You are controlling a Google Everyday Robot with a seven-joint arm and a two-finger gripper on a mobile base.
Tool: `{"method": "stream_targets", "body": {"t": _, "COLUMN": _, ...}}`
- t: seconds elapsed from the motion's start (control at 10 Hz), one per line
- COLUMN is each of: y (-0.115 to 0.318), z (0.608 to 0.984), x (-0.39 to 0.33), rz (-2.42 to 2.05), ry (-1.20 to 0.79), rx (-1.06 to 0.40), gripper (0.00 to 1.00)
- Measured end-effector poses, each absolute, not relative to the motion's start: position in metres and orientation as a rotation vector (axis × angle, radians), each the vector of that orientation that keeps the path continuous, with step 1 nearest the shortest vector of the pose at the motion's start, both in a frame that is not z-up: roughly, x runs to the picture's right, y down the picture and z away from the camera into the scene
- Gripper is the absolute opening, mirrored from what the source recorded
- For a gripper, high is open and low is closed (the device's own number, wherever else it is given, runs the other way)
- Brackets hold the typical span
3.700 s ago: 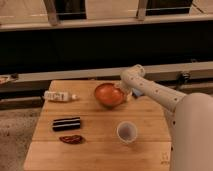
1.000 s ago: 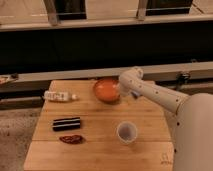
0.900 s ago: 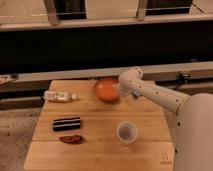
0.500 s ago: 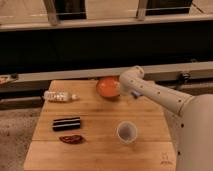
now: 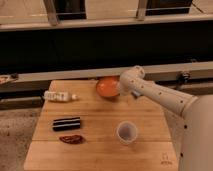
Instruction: Pick up the ceramic bowl
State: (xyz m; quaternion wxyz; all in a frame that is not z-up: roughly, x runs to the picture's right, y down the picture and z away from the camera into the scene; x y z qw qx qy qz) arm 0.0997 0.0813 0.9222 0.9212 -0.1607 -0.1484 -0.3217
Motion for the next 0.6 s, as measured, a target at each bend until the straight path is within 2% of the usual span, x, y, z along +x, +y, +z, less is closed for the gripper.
{"method": "stream_targets", "body": {"t": 0.6, "y": 0.0778, "z": 0.9117, "x": 0.0982, "rz": -0.665, "ry": -0.312, "rx": -0.304, "gripper": 0.01}}
